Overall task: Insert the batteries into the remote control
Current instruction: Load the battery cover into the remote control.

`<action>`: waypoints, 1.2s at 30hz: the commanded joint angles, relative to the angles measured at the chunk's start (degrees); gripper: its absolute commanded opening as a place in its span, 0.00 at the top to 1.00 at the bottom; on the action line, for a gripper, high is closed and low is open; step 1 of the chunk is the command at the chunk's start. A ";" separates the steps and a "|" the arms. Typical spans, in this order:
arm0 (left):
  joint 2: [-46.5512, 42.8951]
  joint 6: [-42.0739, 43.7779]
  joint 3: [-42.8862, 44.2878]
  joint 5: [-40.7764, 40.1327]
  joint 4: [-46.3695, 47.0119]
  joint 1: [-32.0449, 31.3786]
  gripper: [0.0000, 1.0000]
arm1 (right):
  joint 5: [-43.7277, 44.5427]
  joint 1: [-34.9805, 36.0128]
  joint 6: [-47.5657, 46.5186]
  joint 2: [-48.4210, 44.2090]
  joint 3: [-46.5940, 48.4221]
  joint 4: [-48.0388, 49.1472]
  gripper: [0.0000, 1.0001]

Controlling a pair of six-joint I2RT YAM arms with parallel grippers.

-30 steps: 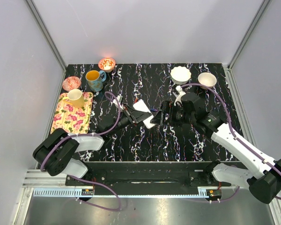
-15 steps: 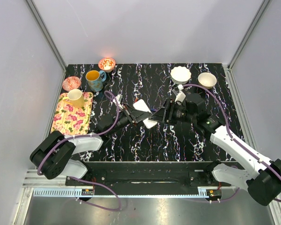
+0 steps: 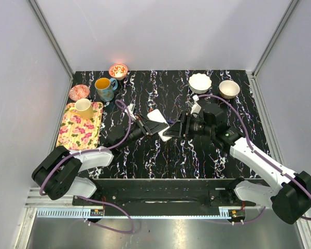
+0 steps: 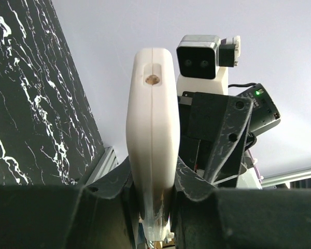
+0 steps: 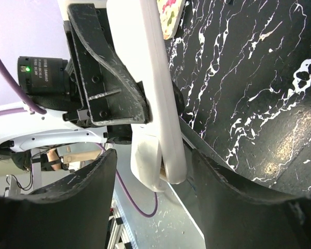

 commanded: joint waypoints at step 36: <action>-3.04 -2.95 6.05 9.43 3.64 -2.78 1.00 | -0.94 -0.36 1.25 2.02 -1.61 6.37 1.00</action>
